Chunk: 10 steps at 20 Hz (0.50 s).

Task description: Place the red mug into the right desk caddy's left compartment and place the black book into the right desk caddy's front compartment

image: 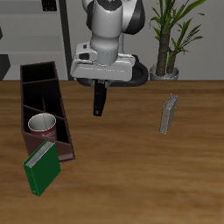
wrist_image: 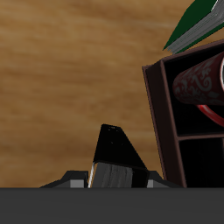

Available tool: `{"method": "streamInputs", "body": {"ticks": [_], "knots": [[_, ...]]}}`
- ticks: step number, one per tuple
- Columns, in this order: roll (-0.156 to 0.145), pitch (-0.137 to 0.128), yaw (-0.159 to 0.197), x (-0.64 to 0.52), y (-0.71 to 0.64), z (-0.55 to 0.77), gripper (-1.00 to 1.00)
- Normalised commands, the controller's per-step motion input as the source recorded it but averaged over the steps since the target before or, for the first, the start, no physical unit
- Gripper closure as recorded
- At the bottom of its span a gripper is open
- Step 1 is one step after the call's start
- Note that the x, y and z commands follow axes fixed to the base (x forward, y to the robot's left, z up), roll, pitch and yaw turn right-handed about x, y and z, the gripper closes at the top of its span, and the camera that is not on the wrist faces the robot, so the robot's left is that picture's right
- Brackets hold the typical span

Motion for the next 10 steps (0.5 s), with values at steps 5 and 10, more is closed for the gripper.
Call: {"method": "streamInputs", "body": {"ticks": [5, 10], "knots": [[-0.015, 0.016, 0.116, -0.28, -0.18, 0.2, 1.0], [-0.031, 0.021, 0.097, -0.21, -0.15, 0.12, 1.0]]}}
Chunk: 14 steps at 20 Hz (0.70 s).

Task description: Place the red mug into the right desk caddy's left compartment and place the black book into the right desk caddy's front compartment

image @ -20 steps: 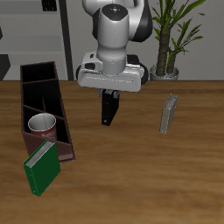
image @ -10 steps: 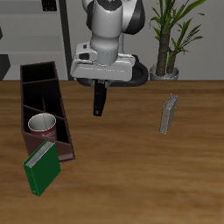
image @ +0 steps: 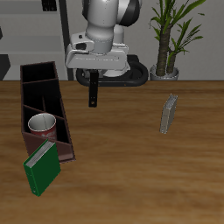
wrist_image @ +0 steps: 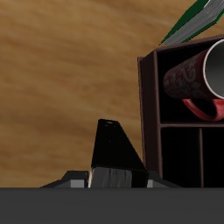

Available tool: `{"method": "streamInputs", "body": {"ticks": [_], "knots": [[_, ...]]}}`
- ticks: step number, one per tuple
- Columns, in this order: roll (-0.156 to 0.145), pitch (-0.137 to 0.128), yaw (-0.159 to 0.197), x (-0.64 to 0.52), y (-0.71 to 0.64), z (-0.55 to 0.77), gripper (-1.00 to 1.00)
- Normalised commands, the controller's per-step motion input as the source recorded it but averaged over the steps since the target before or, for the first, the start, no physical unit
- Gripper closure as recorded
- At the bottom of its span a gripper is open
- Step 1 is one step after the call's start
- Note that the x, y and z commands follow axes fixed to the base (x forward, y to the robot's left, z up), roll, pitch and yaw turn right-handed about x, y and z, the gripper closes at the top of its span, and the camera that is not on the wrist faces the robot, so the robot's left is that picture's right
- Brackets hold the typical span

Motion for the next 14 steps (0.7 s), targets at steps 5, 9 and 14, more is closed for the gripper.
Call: {"method": "streamInputs", "body": {"ticks": [5, 9, 14], "knots": [[-0.042, -0.009, 0.092, -0.22, -0.21, 0.28, 1.0], [-0.01, 0.051, 0.016, -0.04, -0.35, 0.29, 1.0], [0.013, 0.058, -0.047, 0.0, -0.34, 0.25, 1.0]]}}
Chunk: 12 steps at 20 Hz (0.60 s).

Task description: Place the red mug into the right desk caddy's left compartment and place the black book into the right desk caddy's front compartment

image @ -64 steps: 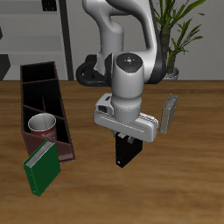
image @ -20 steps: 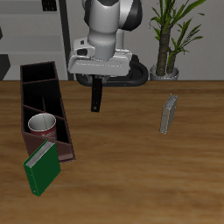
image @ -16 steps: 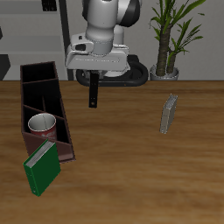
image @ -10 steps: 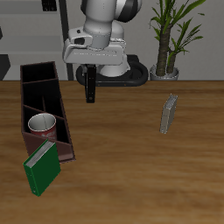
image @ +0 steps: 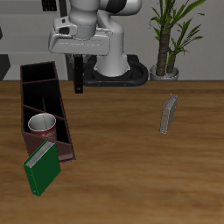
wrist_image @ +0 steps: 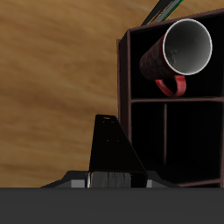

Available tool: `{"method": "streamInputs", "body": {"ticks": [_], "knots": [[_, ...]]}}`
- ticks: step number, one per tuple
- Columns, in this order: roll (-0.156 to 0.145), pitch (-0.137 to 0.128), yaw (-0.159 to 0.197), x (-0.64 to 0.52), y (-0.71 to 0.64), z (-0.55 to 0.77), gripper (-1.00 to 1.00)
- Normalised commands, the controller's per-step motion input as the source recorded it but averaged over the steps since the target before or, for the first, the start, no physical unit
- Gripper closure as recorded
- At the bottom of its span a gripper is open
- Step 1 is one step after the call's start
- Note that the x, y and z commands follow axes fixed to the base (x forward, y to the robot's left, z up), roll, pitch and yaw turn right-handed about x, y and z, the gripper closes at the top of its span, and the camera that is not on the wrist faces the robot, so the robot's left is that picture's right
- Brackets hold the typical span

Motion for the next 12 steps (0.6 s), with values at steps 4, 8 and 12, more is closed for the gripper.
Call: {"method": "streamInputs", "body": {"ticks": [4, 8, 12], "knots": [[0.027, 0.107, -0.089, 0.0, -0.3, 0.21, 1.0], [0.0, 0.0, 0.0, 0.0, 0.0, 0.0, 1.0], [-0.073, 0.05, -0.03, 0.07, -0.43, 0.42, 1.0]]}}
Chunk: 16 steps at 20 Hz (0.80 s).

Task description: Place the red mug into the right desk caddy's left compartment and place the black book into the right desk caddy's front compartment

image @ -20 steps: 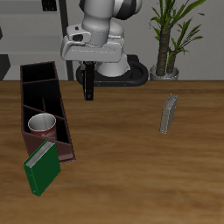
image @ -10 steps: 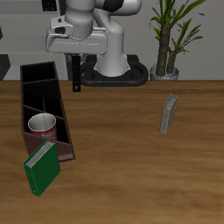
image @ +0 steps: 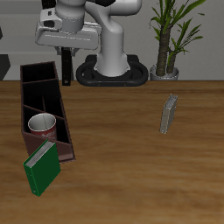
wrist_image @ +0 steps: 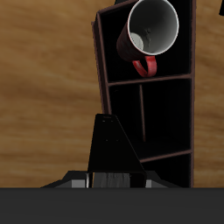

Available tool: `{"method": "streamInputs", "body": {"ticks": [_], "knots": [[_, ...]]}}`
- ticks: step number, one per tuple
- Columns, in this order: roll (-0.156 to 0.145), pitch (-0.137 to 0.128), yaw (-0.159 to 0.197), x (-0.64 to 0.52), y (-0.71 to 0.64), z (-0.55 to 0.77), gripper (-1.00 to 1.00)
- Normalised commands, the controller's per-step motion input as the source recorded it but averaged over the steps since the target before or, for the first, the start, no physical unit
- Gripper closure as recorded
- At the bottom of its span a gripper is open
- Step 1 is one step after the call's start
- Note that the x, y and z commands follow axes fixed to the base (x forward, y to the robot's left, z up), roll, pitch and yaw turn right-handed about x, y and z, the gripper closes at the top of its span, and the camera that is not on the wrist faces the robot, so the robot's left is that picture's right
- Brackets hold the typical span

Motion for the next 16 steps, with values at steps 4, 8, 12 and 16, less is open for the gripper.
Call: {"method": "streamInputs", "body": {"ticks": [4, 8, 12, 16], "knots": [[-0.031, -0.005, 0.008, 0.03, -0.24, 0.19, 1.0], [-0.022, 0.016, 0.002, 0.08, -0.28, 0.08, 1.0], [0.0, 0.0, 0.029, 0.07, -0.21, 0.07, 1.0], [-0.006, 0.008, 0.04, 0.12, -0.27, 0.0, 1.0]]}}
